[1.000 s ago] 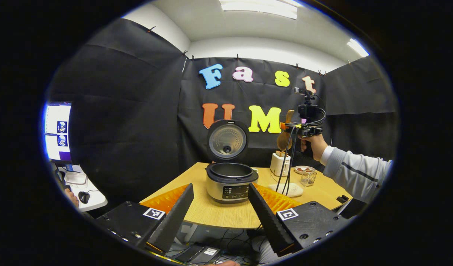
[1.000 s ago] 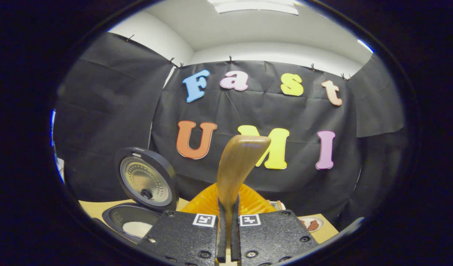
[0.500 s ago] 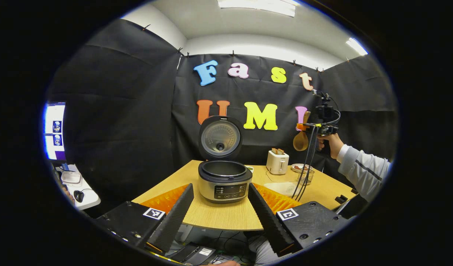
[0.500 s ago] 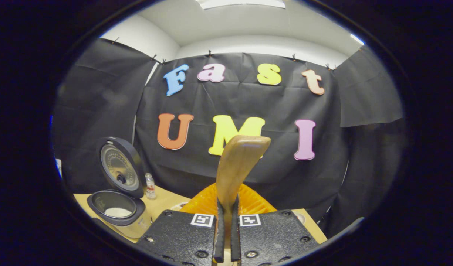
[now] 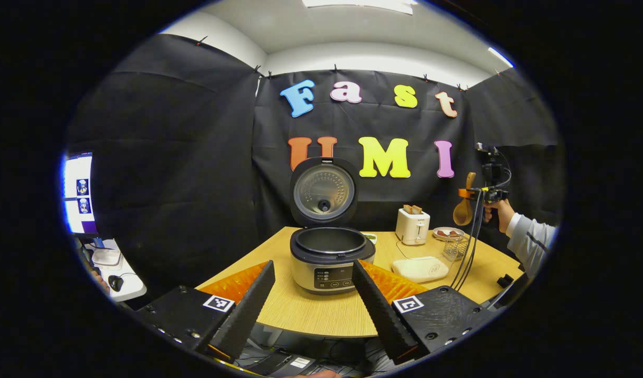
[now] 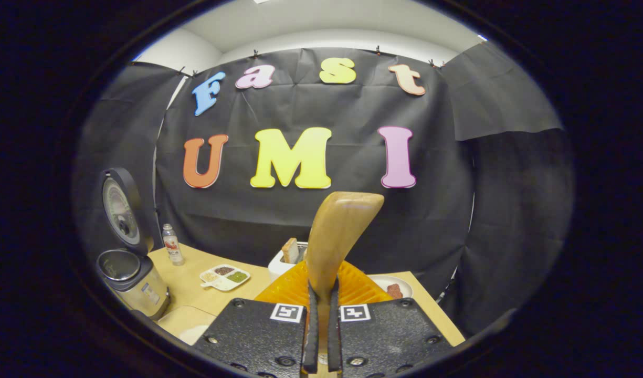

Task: Close the left gripper, press the button to open the rice cooker; take a wooden spoon from the chopstick holder with the right hand, scoop a spoonful of rice and pour it into the rice cooker, then put the wooden spoon back into the chopstick holder.

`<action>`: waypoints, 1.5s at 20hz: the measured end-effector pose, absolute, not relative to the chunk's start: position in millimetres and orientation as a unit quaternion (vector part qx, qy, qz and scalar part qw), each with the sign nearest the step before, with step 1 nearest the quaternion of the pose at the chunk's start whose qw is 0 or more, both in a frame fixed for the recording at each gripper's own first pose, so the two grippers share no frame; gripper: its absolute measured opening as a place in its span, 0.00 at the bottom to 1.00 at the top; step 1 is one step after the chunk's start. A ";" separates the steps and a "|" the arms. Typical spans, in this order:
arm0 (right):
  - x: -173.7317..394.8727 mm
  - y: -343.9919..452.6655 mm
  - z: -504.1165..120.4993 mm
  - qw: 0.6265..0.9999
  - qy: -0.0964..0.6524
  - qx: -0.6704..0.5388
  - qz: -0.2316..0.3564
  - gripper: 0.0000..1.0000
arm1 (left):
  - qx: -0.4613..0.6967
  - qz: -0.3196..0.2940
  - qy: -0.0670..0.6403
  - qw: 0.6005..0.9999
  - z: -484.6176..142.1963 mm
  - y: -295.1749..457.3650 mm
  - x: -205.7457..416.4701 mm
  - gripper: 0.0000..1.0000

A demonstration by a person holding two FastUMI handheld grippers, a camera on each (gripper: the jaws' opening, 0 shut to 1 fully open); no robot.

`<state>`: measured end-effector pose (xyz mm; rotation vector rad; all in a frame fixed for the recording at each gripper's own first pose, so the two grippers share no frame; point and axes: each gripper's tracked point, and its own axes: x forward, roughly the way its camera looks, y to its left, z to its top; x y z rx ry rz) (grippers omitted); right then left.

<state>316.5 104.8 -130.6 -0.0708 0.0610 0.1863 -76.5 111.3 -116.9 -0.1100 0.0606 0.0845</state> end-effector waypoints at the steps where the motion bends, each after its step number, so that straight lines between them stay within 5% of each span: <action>1: 322.0 100.9 -137.8 0.995 0.034 -0.031 0.093 0.13 | -0.055 0.046 0.028 0.997 -115.9 112.7 -73.7 0.94; 11: 351.6 78.1 -197.4 0.990 0.079 0.055 0.108 0.20 | -0.047 0.040 0.040 0.997 -113.1 71.6 -31.8 0.95; 12: 354.5 75.0 -200.6 0.989 0.084 0.062 0.105 0.36 | -0.041 0.038 0.039 0.998 -108.1 65.7 -25.6 0.95; 15: 350.2 68.4 -196.7 0.989 0.079 0.062 0.105 0.64 | -0.028 0.033 0.034 0.998 -98.7 46.9 -5.4 0.95; 17: 345.9 63.5 -186.4 0.991 0.068 0.063 0.096 1.00 | -0.032 0.032 0.033 0.998 -88.7 41.0 11.0 0.94; 30: 229.4 71.2 -117.3 0.990 0.022 0.084 0.114 1.00 | -0.017 0.078 0.048 0.996 -48.6 62.8 94.1 0.96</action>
